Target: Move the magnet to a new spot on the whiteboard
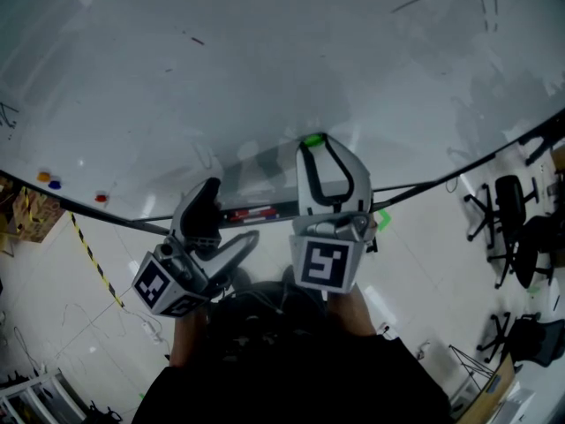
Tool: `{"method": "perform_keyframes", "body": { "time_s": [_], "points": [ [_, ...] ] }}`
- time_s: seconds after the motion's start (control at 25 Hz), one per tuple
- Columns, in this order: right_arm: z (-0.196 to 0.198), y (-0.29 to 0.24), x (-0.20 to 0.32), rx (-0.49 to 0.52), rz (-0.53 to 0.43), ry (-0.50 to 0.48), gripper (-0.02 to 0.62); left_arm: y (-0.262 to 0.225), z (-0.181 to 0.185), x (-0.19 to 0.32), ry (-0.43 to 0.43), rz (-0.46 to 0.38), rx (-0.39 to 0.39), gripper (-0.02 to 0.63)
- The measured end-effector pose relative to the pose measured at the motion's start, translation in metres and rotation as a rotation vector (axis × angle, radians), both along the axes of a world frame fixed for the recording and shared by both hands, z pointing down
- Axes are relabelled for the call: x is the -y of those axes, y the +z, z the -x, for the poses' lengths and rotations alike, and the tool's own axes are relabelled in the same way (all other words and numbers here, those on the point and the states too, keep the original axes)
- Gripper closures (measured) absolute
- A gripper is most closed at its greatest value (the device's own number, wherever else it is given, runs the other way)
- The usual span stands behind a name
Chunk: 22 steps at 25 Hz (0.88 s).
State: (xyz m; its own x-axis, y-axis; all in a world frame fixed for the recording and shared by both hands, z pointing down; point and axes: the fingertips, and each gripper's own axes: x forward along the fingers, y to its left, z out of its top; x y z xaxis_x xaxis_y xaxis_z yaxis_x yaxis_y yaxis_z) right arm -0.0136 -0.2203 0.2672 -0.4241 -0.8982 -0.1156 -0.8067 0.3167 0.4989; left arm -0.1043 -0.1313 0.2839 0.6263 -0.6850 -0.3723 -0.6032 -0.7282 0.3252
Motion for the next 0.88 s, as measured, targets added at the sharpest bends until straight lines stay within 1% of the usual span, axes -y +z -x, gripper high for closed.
{"method": "perform_keyframes", "body": {
  "time_s": [0.08,0.16,0.48,0.56,0.68,0.76,0.88],
  "points": [
    [0.0,0.001,0.0,-0.027,-0.016,0.021,0.443,0.0,0.0,0.0,0.0,0.0,0.002,0.202],
    [0.001,-0.001,0.0,-0.034,-0.026,0.022,0.442,0.0,0.001,0.0,0.001,-0.001,0.003,0.202],
    [0.0,-0.009,-0.007,0.036,-0.026,-0.05,0.44,0.0,-0.003,-0.001,0.008,0.004,0.006,0.202],
    [-0.003,-0.007,-0.009,0.06,0.006,-0.08,0.44,0.0,-0.005,-0.001,0.008,0.004,0.007,0.202],
    [-0.009,0.0,-0.013,0.118,0.087,-0.144,0.44,0.0,-0.01,-0.002,0.007,0.009,0.008,0.202],
    [-0.014,0.004,-0.016,0.174,0.146,-0.187,0.44,0.0,-0.014,-0.002,0.003,0.016,0.007,0.202],
    [-0.018,0.004,-0.022,0.276,0.197,-0.28,0.44,0.0,-0.022,-0.003,-0.003,0.025,0.01,0.202]
  ]
}}
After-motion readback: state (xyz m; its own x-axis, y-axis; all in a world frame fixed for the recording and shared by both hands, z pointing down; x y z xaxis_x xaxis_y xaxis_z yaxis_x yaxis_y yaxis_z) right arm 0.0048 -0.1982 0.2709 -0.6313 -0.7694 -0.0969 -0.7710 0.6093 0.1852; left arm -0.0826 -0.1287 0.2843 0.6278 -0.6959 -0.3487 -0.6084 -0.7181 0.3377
